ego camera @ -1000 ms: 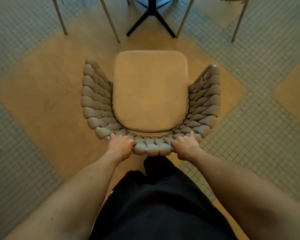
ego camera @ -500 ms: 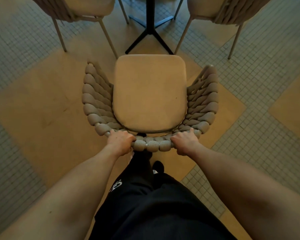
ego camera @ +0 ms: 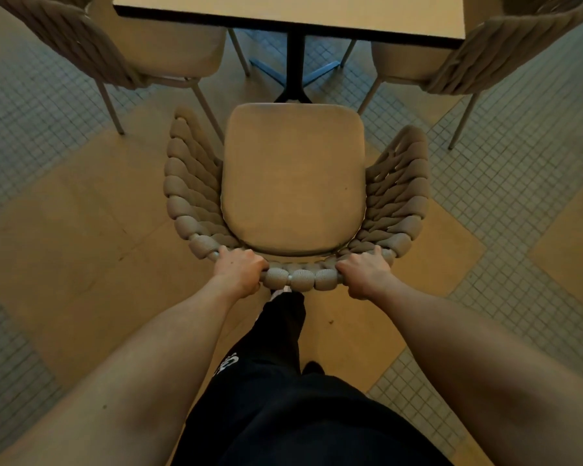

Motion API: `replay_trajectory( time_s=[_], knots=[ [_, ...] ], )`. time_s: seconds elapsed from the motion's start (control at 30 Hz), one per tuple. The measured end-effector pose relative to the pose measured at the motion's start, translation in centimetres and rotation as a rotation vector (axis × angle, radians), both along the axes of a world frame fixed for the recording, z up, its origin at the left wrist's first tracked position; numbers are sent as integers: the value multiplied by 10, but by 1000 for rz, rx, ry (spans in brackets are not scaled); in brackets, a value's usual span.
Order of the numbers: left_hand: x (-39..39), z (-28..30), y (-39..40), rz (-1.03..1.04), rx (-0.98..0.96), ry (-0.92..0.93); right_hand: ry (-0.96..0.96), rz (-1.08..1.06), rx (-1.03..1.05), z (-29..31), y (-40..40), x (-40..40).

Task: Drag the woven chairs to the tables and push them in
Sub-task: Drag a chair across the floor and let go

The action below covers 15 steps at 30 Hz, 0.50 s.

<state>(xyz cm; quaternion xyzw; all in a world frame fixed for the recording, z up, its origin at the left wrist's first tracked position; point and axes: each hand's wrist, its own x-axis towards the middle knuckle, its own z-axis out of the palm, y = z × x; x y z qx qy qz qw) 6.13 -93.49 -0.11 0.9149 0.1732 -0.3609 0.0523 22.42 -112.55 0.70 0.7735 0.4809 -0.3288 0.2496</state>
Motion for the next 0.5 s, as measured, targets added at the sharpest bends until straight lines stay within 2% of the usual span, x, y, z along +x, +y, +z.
replay_trajectory(
  time_s=[0.5],
  knots=[
    [70, -7, 92, -28, 9, -7, -19, -32, 0, -9, 87, 69]
  ],
)
